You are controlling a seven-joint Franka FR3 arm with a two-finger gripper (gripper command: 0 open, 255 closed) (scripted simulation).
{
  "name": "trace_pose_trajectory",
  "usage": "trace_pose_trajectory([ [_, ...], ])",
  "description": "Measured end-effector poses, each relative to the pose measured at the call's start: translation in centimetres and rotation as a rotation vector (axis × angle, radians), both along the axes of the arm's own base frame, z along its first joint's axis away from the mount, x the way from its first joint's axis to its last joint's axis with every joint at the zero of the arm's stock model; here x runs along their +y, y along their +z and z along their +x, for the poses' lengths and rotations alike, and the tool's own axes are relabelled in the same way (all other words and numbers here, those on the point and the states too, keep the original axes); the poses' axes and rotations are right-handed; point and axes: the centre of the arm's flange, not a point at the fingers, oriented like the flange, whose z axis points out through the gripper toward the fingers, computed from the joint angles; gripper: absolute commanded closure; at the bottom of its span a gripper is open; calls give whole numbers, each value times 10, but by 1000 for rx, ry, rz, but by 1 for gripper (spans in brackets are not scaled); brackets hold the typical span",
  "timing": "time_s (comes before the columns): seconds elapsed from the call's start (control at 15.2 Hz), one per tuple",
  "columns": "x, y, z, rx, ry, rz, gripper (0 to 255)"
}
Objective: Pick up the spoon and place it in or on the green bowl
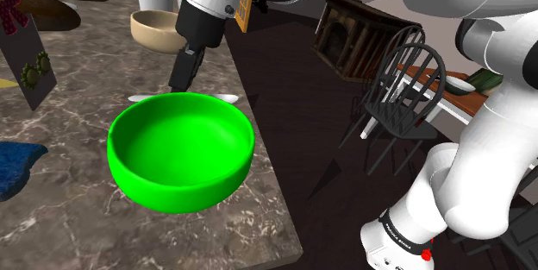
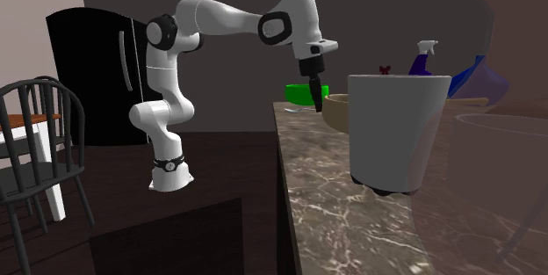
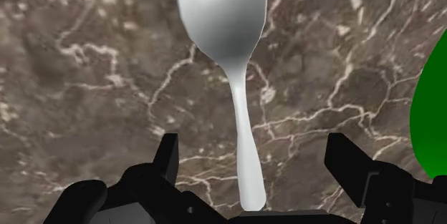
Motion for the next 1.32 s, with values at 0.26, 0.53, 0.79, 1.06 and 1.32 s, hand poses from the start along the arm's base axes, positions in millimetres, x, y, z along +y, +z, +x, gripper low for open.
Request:
trace_pose_trajectory([
  [0.26,0,-1,0,0,0,0,0],
  [0.53,0,-1,0,0,0,0,255],
  [0.79,0,-1,0,0,0,0,255],
  [1.06,0,-1,0,0,0,0,255],
  [1.32,0,14,-1,-1,0,0,255],
])
